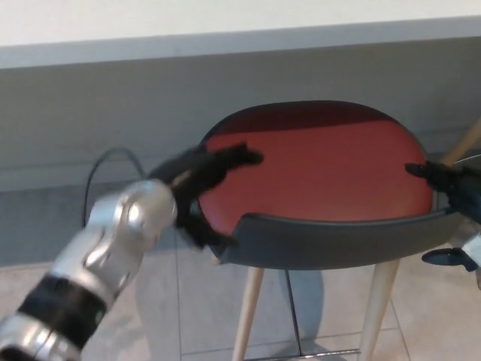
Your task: The robot walks towards a chair to grab it and pulls it towards itself
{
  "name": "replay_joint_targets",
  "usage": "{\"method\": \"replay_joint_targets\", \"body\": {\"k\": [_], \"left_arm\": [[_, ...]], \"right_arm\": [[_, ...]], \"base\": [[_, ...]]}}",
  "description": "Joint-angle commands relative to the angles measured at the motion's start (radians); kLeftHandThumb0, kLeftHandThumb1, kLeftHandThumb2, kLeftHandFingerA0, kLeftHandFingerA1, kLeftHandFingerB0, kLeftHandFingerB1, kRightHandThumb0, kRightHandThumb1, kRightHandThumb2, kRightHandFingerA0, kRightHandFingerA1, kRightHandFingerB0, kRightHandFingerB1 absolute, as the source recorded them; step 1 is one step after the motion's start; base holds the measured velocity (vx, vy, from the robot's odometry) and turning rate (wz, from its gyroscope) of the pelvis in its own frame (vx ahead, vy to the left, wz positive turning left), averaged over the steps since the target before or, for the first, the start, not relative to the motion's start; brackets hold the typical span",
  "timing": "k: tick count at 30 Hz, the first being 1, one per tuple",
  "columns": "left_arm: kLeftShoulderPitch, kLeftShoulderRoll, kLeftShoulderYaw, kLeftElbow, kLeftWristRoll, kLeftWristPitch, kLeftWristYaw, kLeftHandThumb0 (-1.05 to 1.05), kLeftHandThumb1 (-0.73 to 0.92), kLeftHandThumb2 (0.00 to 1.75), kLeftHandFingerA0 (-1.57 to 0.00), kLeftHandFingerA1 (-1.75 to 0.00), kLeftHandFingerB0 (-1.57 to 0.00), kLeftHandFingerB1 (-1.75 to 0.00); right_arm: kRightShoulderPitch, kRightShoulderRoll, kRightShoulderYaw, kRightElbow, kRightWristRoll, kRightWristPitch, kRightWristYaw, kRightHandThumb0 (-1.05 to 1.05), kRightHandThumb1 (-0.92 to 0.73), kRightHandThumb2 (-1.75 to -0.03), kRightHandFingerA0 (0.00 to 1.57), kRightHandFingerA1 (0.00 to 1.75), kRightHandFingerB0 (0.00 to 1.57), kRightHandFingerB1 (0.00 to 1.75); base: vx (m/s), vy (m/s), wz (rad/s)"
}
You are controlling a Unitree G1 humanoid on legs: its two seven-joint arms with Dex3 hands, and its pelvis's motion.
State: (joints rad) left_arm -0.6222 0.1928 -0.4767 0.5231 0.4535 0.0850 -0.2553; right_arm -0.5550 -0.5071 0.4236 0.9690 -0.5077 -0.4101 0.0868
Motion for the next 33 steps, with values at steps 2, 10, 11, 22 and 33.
{"method": "replay_joint_targets", "body": {"k": [2,10,11,22,33], "left_arm": [[-0.107,-0.03,-0.03,0.111,0.084,0.066,0.046,-0.76,0.4,0.8,-0.07,-0.47,-0.13,-0.4],[-0.144,-0.078,-0.128,0.188,0.158,0.066,0.05,-0.73,0.41,0.79,-0.07,-0.48,-0.15,-0.4],[-0.115,-0.081,-0.17,0.193,0.182,0.094,0.02,-0.37,0.21,0.86,-0.04,-0.54,0.0,-0.48],[-0.091,-0.112,-0.221,0.265,0.155,0.169,-0.118,-0.73,0.41,0.85,0.0,-0.21,-0.06,-0.3],[-0.293,0.121,-0.088,0.248,0.036,0.136,-0.496,-0.21,0.38,0.89,-0.64,-0.81,0.0,-0.46]], "right_arm": [[0.012,0.026,0.071,0.02,-0.084,0.018,-0.02,-0.39,-0.18,-0.84,0.0,0.53,0.0,0.51],[0.01,0.024,0.172,0.032,-0.17,-0.023,-0.129,-0.55,-0.56,-0.57,0.17,0.53,0.23,0.38],[0.007,0.02,0.183,0.033,-0.178,-0.032,-0.153,-0.41,-0.66,-0.59,0.32,0.6,0.27,0.41],[-0.011,0.0,0.188,0.051,-0.172,-0.065,-0.221,-0.37,-0.75,-0.62,0.56,0.76,0.34,0.41],[0.028,-0.033,0.2,0.057,-0.194,-0.086,-0.263,-0.3,-0.71,-0.63,0.46,0.71,0.31,0.39]], "base": [[0.0,0.0,0.0],[0.0,0.0,0.0],[0.0,0.0,0.0],[0.0,0.0,0.0],[0.0,0.0,0.0]]}}
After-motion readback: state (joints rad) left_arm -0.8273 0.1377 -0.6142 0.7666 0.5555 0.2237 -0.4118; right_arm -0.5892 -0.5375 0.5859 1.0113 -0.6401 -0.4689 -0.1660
